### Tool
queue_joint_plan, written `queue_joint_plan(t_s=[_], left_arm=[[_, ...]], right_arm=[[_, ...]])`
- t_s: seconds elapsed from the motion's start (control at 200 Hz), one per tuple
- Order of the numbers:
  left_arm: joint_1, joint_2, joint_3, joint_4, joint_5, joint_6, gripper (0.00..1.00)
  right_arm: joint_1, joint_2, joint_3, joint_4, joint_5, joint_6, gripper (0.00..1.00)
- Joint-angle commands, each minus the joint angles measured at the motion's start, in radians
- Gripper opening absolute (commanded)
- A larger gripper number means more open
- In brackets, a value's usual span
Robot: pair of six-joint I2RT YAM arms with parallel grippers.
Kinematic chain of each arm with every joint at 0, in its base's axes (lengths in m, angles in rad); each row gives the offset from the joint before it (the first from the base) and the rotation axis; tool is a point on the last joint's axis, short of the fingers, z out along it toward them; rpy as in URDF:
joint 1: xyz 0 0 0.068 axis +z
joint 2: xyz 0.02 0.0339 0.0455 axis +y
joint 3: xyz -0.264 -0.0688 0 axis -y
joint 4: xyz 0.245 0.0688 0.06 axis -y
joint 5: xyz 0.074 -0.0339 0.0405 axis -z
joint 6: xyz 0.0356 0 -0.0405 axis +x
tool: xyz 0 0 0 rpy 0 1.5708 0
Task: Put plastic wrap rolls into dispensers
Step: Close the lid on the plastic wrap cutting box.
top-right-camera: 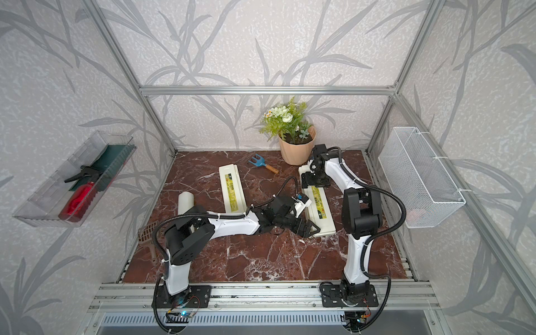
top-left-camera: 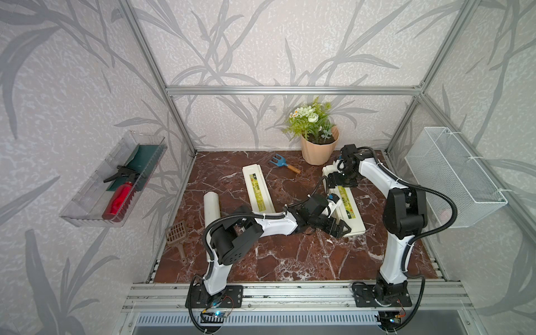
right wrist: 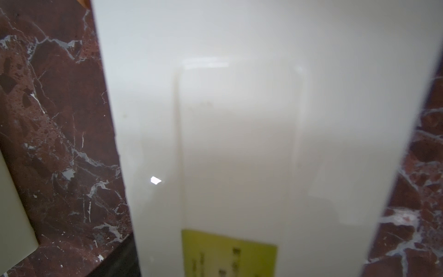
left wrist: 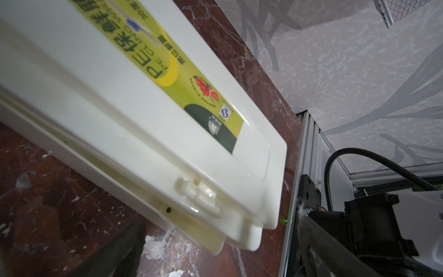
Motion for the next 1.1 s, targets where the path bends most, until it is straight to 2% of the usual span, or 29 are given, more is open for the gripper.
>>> queue_joint_plan(t_s=[0.0,0.25,0.595,0.825,1.095], left_arm=[[-0.008,0.019,0.012,0.045,-0.022,-0.030,0.99],[-0.007,0.035,-0.009,0.088,-0.032,-0.056,0.99],[-0.004,0.049,-0.006,0.084,-0.037,-0.058,0.99],[0.001,0.056,-0.004,0.086,-0.046,-0.058,0.99],[0.004,0.063,0.000,0.083,-0.054,-0.061,0.99]], right_arm=[[-0.006,-0.051,-0.017,0.053,0.001,0.019,0.72],[-0.009,-0.070,-0.057,0.132,-0.013,0.066,0.71],[-0.021,-0.079,-0.093,0.171,-0.032,0.056,0.71],[-0.051,-0.085,-0.117,0.203,-0.105,0.116,0.69],[-0.054,-0.094,-0.141,0.226,-0.103,0.082,0.69]])
